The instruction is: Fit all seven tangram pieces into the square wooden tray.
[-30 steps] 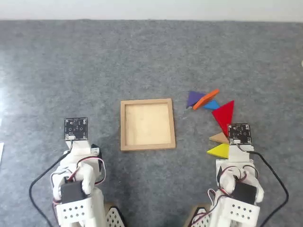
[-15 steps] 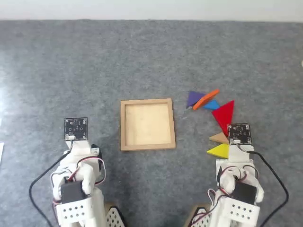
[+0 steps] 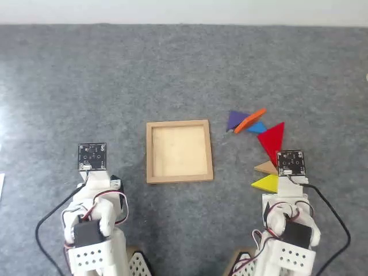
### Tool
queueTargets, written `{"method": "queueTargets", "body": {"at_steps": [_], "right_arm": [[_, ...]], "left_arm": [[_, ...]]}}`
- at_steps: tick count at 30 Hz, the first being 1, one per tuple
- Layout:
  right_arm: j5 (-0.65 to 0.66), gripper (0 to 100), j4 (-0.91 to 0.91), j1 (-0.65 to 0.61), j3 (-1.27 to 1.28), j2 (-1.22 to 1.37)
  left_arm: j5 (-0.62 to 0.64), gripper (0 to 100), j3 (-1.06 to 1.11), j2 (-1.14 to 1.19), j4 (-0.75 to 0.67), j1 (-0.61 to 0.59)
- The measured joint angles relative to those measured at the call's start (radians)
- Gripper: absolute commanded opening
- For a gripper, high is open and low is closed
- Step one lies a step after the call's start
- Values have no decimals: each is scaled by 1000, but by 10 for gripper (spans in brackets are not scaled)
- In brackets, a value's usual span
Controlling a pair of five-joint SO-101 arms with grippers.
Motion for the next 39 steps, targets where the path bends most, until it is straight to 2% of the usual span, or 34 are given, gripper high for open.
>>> {"method": "queueTargets", "body": {"at_steps": [22, 33, 39], "right_arm": [[0, 17, 0, -3, 0, 0], [0, 17, 5, -365, 0, 0], [0, 20, 12, -407, 0, -6]], "left_arm": [[0, 82, 0, 0, 0, 0], [0, 82, 0, 0, 0, 0], [0, 82, 0, 0, 0, 0]]}}
